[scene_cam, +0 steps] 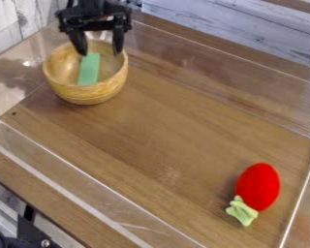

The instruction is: Put the green block in the brown bowl

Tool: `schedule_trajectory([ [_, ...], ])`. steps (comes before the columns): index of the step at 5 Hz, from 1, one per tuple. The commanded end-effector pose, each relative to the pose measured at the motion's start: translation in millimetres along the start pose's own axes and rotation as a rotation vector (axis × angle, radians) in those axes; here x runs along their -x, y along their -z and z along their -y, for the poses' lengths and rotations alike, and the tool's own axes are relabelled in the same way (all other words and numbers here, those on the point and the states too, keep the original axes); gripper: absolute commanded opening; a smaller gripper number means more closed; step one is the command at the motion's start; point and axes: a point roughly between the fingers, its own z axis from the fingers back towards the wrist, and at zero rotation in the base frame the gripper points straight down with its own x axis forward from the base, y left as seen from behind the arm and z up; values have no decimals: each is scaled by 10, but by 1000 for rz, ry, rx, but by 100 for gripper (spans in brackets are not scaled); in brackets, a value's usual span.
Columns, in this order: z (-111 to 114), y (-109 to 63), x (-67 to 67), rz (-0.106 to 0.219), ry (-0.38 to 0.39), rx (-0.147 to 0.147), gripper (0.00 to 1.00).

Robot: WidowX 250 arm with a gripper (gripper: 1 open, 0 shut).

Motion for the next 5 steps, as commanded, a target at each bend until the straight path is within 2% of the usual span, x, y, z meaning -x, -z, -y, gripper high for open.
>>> schedule_trajectory([
  [1, 130, -190, -169, 55, 98, 26, 100],
  [3, 468, -245, -160, 59, 55, 8, 100],
  [4, 538, -342, -223, 58, 91, -3, 0],
  [5, 546, -404, -278, 55, 119, -14, 100],
])
